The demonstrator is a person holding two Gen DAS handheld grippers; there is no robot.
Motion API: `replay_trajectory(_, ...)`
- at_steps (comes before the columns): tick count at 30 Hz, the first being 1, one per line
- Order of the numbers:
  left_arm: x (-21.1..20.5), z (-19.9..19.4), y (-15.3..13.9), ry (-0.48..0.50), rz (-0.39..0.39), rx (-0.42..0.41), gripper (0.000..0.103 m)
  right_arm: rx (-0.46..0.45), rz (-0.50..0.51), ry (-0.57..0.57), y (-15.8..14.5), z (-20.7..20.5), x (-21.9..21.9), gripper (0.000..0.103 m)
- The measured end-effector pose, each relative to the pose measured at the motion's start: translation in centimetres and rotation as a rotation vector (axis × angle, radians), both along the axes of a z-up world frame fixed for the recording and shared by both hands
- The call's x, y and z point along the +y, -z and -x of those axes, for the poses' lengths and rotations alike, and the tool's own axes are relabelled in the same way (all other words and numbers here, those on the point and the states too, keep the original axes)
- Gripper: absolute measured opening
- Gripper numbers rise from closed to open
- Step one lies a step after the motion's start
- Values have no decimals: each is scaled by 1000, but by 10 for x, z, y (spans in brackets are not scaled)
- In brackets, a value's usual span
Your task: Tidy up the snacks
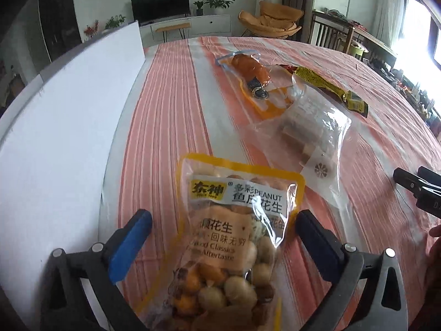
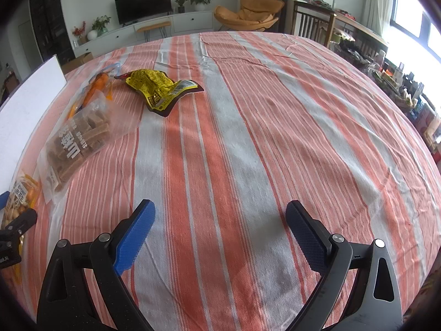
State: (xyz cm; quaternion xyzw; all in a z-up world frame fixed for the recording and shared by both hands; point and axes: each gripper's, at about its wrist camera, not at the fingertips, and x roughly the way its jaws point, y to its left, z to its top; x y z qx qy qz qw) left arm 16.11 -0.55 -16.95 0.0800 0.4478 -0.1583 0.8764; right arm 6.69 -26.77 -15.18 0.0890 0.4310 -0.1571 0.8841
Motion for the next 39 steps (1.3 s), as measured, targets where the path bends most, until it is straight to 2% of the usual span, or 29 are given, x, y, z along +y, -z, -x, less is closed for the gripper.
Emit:
replay_trajectory(9, -2, -6, -1, 10, 8, 3, 103, 21, -12, 17, 0, 5, 2, 97)
replay_trajectory(10, -2, -6, -1, 10, 8, 3, 103, 55, -45, 24, -3, 1, 3, 97)
replay_trajectory(12, -2, -6, -1, 10, 8, 3, 103, 56, -230, -17, -15, -15, 10, 97)
replay_trajectory(14, -2, -6, -1, 9, 8, 3, 103, 38, -304, -64, -31, -42, 24, 96)
replay_trajectory(16, -2, -5, -1, 9, 8, 3, 103, 33, -260, -85, -48, -82, 45, 96)
replay_trajectory(18, -2, -5, -1, 9, 8, 2, 103, 87, -204, -102, -48, -122, 67, 96)
replay_trajectory(20, -1, -5, -1, 9, 9, 2, 103, 158, -146, -114, -34, -154, 89, 96)
replay_trajectory(22, -1, -5, -2, 9, 10, 3, 103, 203, -53, -148, -12, -168, 106, 97)
replay_trajectory(23, -1, -5, -2, 10, 9, 3, 103, 200, -4, -166, -5, -168, 111, 97)
replay_trajectory(24, -3, -6, 0, 9, 9, 3, 103, 147, 27, -189, -5, -160, 112, 97)
replay_trajectory(27, -3, -7, -1, 9, 9, 2, 103, 105, -11, -255, 2, -131, 94, 95)
replay_trajectory(32, -3, -6, -1, 7, 9, 2, 103, 2, 25, -369, 7, -59, 46, 94)
replay_trajectory(35, -3, -6, -1, 7, 8, 1, 103, 4, 0, -307, 8, -41, 7, 97)
replay_trajectory(39, -3, -6, -1, 7, 8, 1, 103, 1, 6, -277, 7, -40, -9, 100)
